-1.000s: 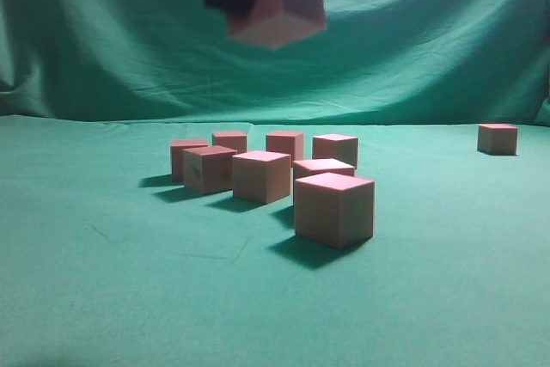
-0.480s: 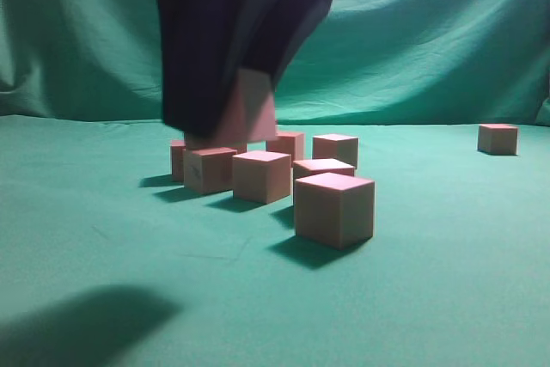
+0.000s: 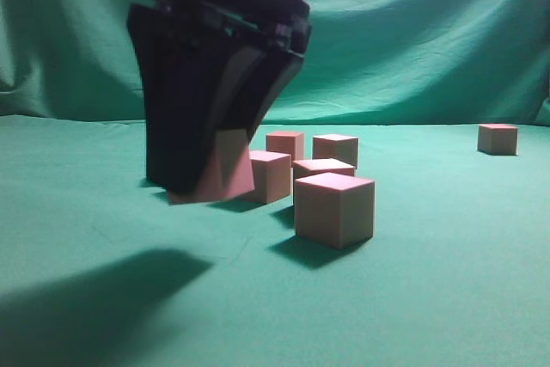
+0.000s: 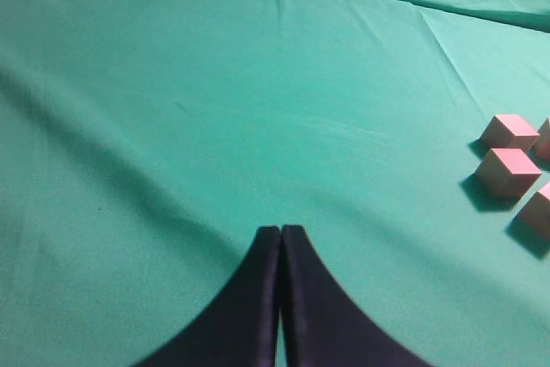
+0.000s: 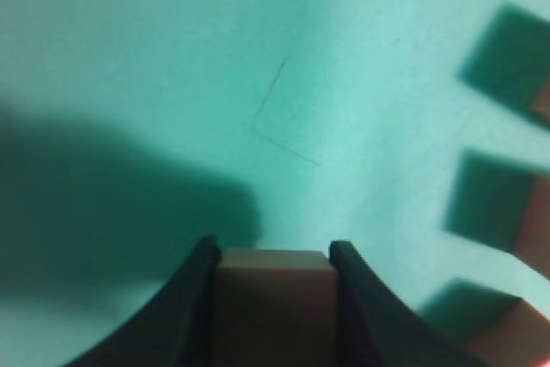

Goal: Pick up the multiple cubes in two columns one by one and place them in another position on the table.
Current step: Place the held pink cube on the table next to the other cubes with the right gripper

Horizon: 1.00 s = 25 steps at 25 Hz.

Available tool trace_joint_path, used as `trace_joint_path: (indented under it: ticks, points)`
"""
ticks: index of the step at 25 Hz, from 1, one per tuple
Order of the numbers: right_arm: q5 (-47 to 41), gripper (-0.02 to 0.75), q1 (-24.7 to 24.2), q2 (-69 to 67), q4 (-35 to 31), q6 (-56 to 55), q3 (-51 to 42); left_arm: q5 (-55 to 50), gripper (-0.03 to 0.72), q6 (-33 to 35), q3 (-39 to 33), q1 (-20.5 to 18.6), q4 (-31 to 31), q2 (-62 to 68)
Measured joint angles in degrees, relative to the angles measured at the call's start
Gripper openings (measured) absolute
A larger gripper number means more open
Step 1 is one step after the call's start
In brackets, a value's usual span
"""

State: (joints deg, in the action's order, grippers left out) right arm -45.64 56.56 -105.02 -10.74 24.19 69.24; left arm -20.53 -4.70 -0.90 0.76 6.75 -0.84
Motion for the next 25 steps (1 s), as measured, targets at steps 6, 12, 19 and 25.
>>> trace_joint_path:
  ticks: [6,12,19,25]
  points:
    - [0.45,0.263,0.0,-1.61,0.0,2.14,0.0,0.0,0.0,0.0,0.0,0.0,0.0,0.0]
    - [0.45,0.263,0.0,-3.6,0.69,2.51,0.0,0.0,0.0,0.0,0.0,0.0,0.0,0.0]
    - [0.55,0.263,0.12,-3.73,1.41,2.77,0.1,0.0,0.0,0.0,0.0,0.0,0.0,0.0]
    - [0.55,0.377,0.25,-4.21,1.69,2.89,0.1,0.0,0.0,0.0,0.0,0.0,0.0,0.0]
